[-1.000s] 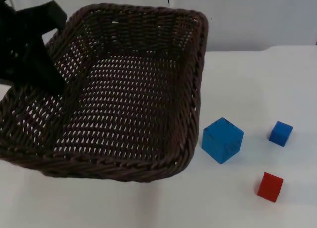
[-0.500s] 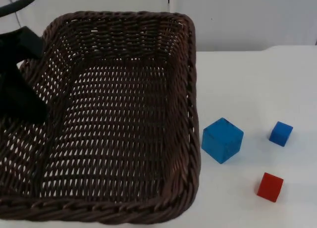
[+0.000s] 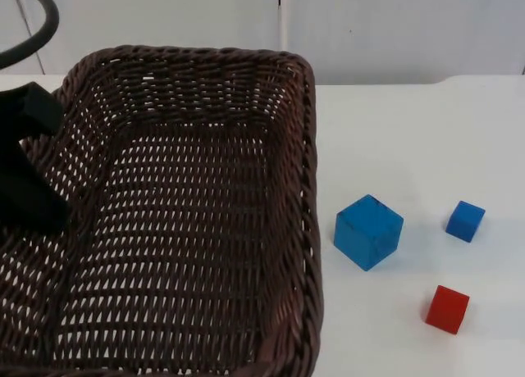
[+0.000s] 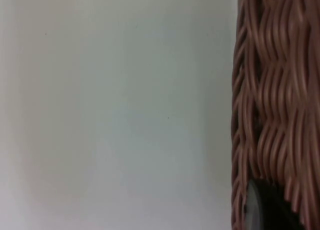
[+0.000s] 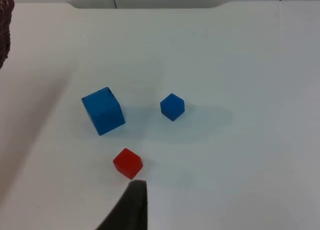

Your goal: Pick up the basket with the left hand and place the largest block into the basket with the right hand.

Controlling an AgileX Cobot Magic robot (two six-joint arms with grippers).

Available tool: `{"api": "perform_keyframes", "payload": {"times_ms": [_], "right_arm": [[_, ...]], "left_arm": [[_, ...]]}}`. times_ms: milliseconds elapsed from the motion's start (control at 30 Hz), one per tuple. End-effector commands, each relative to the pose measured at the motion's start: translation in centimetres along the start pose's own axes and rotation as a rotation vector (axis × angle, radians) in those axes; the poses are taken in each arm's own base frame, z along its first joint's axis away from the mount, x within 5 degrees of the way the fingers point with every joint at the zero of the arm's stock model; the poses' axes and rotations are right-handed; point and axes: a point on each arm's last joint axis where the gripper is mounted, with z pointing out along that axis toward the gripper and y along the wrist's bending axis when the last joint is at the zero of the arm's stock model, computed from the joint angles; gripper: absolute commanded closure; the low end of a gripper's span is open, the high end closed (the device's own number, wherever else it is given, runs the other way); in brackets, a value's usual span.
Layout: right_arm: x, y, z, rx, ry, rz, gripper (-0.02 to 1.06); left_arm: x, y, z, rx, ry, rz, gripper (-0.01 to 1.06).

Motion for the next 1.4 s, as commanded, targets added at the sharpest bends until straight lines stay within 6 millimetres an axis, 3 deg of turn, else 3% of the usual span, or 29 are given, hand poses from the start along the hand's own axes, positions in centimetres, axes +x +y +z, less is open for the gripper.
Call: {"api": "perform_keyframes", "payload": {"times_ms": [0,300,500,867,1033,1367], "right_arm": [[-0.1,0.1,0.0,0.001,-0.014,0.005,-0.01],[-0.2,0.1,0.0,-0.002,-0.025,0.072,-0.01],[-1.2,0.0,1.2,0.005,0.049,0.08,-0.01],[-6.1,0.0,3.9,0.015,0.105,0.092,-0.01],[-8.3,-0.2,6.7,0.027,0.195,0.098,-0.01],[-12.0,-0.3,10.3,0.033,0.289,0.084,-0.01]], "left_arm": [[-0.1,-0.3,-0.3,0.022,-0.029,-0.029,1.05],[0.0,-0.4,-0.3,0.034,-0.018,-0.037,1.05],[0.0,-0.4,-0.3,0.037,-0.009,-0.038,1.05],[0.1,-0.5,-0.3,0.044,-0.004,-0.044,1.05],[0.1,-0.5,-0.3,0.044,-0.002,-0.044,1.05],[0.2,-0.5,-0.3,0.048,0.01,-0.045,1.05]]}}
